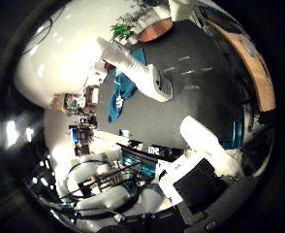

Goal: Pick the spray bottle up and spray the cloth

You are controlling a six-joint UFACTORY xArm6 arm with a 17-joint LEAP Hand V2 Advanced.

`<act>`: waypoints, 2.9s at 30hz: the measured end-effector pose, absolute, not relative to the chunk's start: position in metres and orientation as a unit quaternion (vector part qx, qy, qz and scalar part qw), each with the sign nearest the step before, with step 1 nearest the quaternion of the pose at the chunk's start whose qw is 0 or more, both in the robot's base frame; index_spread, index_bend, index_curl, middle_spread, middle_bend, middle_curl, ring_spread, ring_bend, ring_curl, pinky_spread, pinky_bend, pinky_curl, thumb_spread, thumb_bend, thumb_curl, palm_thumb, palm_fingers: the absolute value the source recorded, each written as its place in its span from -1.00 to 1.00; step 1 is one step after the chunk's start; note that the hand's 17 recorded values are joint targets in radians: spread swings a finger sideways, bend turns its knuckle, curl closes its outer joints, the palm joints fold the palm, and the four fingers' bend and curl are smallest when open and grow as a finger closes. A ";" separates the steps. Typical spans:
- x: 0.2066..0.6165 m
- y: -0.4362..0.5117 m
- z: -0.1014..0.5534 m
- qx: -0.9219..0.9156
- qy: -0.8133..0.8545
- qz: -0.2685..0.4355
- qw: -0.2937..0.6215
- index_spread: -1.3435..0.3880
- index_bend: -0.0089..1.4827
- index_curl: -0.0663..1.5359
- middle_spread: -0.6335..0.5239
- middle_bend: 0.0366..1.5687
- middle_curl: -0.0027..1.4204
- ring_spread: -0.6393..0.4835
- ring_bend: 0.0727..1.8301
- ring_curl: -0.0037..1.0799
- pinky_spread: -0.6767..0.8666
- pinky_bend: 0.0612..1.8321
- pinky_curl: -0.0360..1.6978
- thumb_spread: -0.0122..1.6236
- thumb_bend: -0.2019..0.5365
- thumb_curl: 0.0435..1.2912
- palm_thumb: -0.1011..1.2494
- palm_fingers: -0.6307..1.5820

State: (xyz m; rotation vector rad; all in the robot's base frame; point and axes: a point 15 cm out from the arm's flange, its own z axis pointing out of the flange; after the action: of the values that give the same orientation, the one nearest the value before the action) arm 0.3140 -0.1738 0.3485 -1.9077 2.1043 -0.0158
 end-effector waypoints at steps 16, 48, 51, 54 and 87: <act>0.343 -0.155 0.312 -0.612 0.713 0.002 0.342 0.24 -0.80 -0.60 0.24 -0.79 -0.55 0.45 -0.77 -0.51 0.37 -0.62 -0.57 0.37 -0.51 -0.53 0.23 -0.36; 0.389 -0.077 0.279 -0.546 0.656 0.062 0.518 0.30 -0.80 -0.62 0.40 -0.78 -0.52 0.45 -0.63 -0.49 0.41 -0.41 -0.59 0.32 -0.52 -0.57 0.13 -0.38; 0.392 -0.074 0.281 -0.545 0.653 0.063 0.523 0.30 -0.81 -0.63 0.42 -0.77 -0.52 0.48 -0.59 -0.48 0.43 -0.36 -0.59 0.32 -0.51 -0.57 0.13 -0.36; 0.397 -0.065 0.286 -0.545 0.645 0.067 0.531 0.29 -0.82 -0.64 0.44 -0.74 -0.51 0.48 -0.55 -0.48 0.44 -0.31 -0.59 0.32 -0.51 -0.57 0.15 -0.35; 0.418 -0.008 0.286 -0.526 0.613 0.094 0.582 0.12 -0.14 -0.12 -0.23 0.28 -0.08 -0.23 0.24 -0.08 -0.61 0.25 -0.45 0.21 -0.51 -0.38 0.42 0.73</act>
State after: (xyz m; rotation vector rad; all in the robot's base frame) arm 0.4179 -0.0078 0.2860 -1.2279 1.4317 0.2184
